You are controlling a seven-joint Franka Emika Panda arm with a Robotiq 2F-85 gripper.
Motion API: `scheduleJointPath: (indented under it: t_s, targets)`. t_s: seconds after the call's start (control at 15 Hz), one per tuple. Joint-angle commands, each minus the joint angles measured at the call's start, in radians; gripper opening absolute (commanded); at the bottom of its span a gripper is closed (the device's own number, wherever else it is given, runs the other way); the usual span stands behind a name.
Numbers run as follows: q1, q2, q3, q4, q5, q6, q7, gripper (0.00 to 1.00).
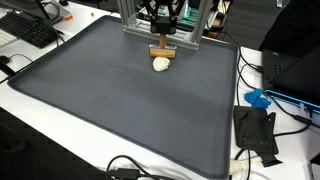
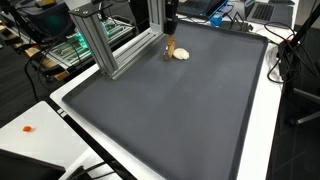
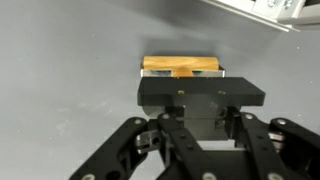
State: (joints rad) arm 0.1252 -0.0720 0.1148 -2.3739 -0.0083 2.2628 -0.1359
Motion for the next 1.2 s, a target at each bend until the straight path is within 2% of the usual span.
scheduleJointPath:
  t_s: [0.0, 0.4, 1.0, 1.13]
  targets:
    - [0.007, 0.002, 0.004, -0.046, 0.043, 0.092, -0.002, 0.22]
    - [0.004, -0.031, 0.005, -0.014, -0.011, 0.005, -0.007, 0.22]
    - [0.005, -0.039, 0.001, 0.034, 0.045, 0.005, 0.01, 0.22]
    - [0.003, -0.03, 0.001, 0.041, 0.067, 0.013, 0.064, 0.22]
